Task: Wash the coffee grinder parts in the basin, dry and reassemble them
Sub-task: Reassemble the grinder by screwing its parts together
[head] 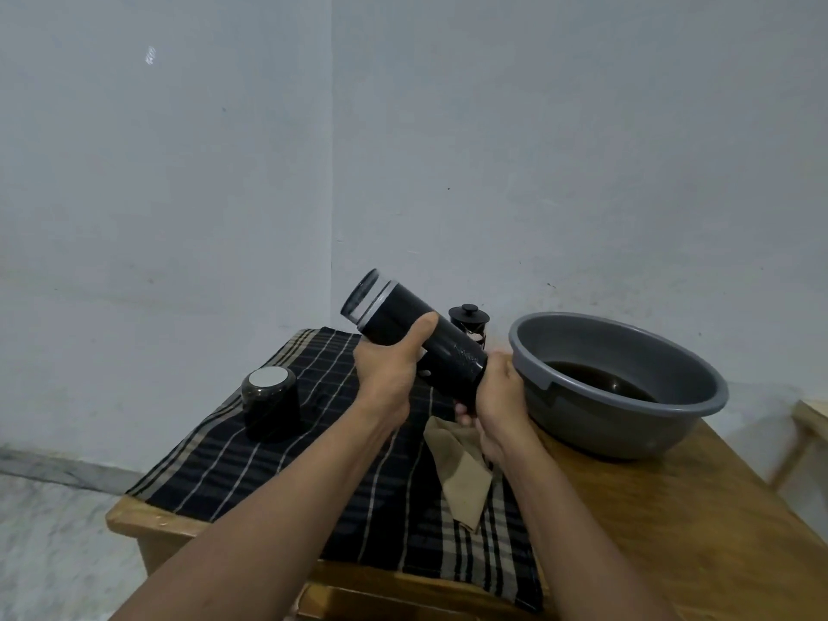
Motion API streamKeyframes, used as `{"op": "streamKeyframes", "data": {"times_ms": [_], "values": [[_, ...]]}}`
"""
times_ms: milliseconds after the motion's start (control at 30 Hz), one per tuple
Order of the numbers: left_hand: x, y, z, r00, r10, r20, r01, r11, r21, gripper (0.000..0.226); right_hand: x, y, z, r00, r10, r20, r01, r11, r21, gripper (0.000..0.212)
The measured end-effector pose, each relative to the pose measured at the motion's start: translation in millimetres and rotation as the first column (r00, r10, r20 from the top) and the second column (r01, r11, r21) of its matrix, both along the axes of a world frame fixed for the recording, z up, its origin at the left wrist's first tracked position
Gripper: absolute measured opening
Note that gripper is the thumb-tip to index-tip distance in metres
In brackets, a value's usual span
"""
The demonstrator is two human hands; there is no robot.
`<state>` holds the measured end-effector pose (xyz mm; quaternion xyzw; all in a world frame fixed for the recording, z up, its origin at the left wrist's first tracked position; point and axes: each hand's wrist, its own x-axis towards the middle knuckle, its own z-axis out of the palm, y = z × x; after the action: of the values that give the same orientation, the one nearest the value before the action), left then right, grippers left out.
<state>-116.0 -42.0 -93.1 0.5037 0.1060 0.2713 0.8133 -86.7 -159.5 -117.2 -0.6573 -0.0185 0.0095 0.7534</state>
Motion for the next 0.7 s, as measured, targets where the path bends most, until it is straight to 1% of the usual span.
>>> {"op": "streamKeyframes", "data": {"times_ms": [33,67,100,133,200,233,267,300,333,367,400,433,467,500,567,633,700], "values": [[-1.1,4.6,1.5,0.999,-0.038,0.008,0.038,0.998,0.049,0.03,-1.5,-0.4,0.2,0.999,0.022,-0.024,-0.022,0.999,0.025,0.035],[-1.7,9.5,2.2,0.997,-0.08,0.005,0.08,0.992,0.096,0.03,-2.1,-1.4,-1.6,1.0,0.018,-0.011,-0.018,0.999,0.04,0.036],[-2.4,14.7,3.5,0.994,-0.113,-0.002,0.112,0.984,0.142,0.038,-1.6,-3.1,-2.8,1.0,0.003,0.019,-0.004,0.999,0.044,0.034],[-2.7,21.5,4.6,0.992,-0.122,-0.008,0.121,0.974,0.189,0.054,-1.2,-5.2,-2.3,0.998,-0.013,0.06,0.011,0.999,0.036,0.03],[-3.5,38.7,5.7,0.998,-0.042,-0.049,0.056,0.939,0.34,0.104,-0.4,-14.4,0.5,0.983,-0.057,0.174,0.07,0.995,-0.072,0.023],[-4.9,48.4,5.4,0.997,0.018,-0.076,0.018,0.895,0.446,0.126,0.7,-20.4,1.2,0.966,-0.072,0.246,0.112,0.982,-0.151,0.022],[-7.3,57.1,6.3,0.994,0.052,-0.096,0.012,0.825,0.565,0.14,3.0,-26.3,0.8,0.944,-0.074,0.323,0.149,0.965,-0.216,0.023],[-10.9,63.1,7.2,0.992,0.051,-0.117,0.042,0.736,0.675,0.144,2.8,-31.6,1.4,0.918,-0.061,0.393,0.172,0.952,-0.254,0.023],[-13.3,67.2,8.3,0.99,0.03,-0.14,0.09,0.629,0.772,0.142,2.2,-35.7,2.3,0.894,-0.046,0.445,0.185,0.944,-0.275,0.022],[-14.7,70.4,9.2,0.987,0.014,-0.163,0.133,0.517,0.846,0.132,2.0,-38.6,2.4,0.871,-0.031,0.491,0.198,0.936,-0.292,0.02],[-15.5,72.3,10.7,0.983,0.011,-0.182,0.16,0.423,0.892,0.117,2.1,-40.9,2.2,0.846,-0.014,0.533,0.208,0.929,-0.306,0.018],[-16.5,72.7,12.8,0.981,0.006,-0.194,0.179,0.358,0.916,0.103,2.9,-42.8,0.1,0.824,0.003,0.566,0.218,0.921,-0.322,0.016],[-17.0,73.1,14.3,0.98,-0.013,-0.197,0.191,0.323,0.927,0.094,2.6,-44.6,-1.6,0.802,0.022,0.597,0.219,0.919,-0.328,0.016],[-16.5,72.8,15.4,0.981,-0.034,-0.191,0.192,0.304,0.933,0.091,3.3,-46.0,-4.3,0.781,0.031,0.624,0.224,0.918,-0.326,0.016],[-15.8,70.9,11.9,0.991,-0.026,-0.134,0.136,0.27,0.953,0.092,3.9,-48.6,-8.2,0.757,0.014,0.653,0.244,0.921,-0.303,0.019],[-15.6,67.5,1.4,0.998,-0.005,-0.055,0.055,0.262,0.964,0.091,5.6,-49.2,-5.8,0.797,-0.017,0.604,0.256,0.915,-0.313,0.02],[-15.5,64.8,-9.1,1.0,-0.007,0.008,-0.006,0.259,0.966,0.09,11.2,-48.4,-0.3,0.876,-0.02,0.482,0.223,0.903,-0.368,0.023]]}}
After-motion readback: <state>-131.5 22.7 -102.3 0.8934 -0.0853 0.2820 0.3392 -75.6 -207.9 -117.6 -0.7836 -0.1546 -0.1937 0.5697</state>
